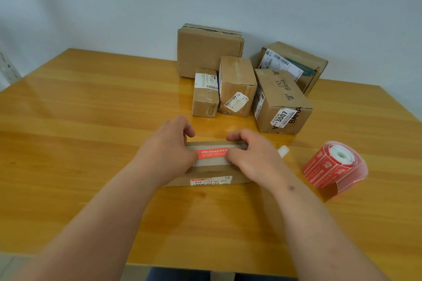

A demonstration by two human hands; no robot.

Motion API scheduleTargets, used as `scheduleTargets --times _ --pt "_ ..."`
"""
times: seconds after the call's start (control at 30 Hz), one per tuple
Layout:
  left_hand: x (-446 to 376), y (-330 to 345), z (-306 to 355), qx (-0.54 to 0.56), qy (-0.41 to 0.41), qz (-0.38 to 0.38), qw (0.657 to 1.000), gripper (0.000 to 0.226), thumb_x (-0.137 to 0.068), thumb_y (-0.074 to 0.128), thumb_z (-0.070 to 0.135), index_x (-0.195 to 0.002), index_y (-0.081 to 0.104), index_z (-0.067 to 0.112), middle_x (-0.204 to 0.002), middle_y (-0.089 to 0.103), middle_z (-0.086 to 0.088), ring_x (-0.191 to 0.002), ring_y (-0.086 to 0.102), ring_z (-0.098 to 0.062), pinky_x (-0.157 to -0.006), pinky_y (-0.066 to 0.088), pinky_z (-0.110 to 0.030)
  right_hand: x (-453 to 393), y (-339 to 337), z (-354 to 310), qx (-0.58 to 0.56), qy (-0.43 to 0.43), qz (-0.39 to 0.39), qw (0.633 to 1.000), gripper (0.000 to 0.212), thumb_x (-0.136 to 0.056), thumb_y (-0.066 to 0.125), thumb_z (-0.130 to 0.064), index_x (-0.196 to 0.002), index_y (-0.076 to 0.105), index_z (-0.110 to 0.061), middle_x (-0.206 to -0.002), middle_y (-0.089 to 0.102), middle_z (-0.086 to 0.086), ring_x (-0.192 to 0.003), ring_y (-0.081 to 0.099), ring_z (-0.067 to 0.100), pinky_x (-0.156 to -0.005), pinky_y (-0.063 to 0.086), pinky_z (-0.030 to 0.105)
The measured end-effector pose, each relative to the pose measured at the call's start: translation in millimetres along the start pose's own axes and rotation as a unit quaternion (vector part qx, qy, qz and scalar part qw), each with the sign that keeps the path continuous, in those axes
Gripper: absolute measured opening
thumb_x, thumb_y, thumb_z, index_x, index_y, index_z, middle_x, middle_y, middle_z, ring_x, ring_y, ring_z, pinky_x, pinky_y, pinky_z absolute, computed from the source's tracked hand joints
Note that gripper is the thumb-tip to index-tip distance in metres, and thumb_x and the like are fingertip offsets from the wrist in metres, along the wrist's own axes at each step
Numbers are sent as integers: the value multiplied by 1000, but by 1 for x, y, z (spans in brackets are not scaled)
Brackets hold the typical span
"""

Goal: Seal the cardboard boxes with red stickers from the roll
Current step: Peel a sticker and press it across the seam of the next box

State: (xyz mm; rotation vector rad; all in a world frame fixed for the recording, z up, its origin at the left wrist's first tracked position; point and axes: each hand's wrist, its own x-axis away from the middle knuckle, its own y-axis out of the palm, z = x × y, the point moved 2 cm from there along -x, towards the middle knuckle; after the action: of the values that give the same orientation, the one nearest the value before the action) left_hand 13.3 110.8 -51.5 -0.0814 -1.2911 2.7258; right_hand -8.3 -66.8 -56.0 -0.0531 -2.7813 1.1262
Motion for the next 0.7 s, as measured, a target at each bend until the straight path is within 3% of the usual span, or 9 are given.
scheduleTargets --times 0.13,0.3,0.43,0.6,0.7 --pt "3 4 3 -15 2 14 1000 37 -74 75 42 -96 48 29 -92 50 7 -80 53 -15 -68 46 -33 0 8 -1 14 7 17 1000 45 -76 69 -45 -117 57 -29 -113 50 -9 -102 49 10 -71 37 23" --pt "4 -1 -11 58 7 25 998 31 -81 64 8 -100 53 29 -103 47 8 -86 47 -11 -66 39 -24 -1 2 7 -59 16 -13 998 29 -86 60 -24 -114 62 -33 -114 58 -8 -104 56 12 -87 47 30" --pt "3 3 -17 118 -34 12 992 41 -82 59 4 -109 53 34 -115 43 8 -107 42 -18 -80 44 -34 -4 4 2 -52 26 3 998 22 -89 53 -23 -107 64 -29 -101 61 -11 -96 55 10 -73 45 24" --pt "-3 4 -15 105 -40 25 993 36 -87 56 10 -116 53 30 -109 49 6 -105 46 -19 -91 46 -38 -9 3 -1 -15 21 33 999 20 -94 46 -26 -97 66 -25 -92 60 -9 -82 49 5 -63 38 21" --pt "-4 6 -13 66 -33 50 996 32 -85 62 15 -113 56 27 -102 52 7 -98 49 -18 -83 44 -33 -9 4 0 10 10 45 999 14 -92 51 -27 -93 64 -27 -86 58 -14 -79 49 3 -60 35 16"
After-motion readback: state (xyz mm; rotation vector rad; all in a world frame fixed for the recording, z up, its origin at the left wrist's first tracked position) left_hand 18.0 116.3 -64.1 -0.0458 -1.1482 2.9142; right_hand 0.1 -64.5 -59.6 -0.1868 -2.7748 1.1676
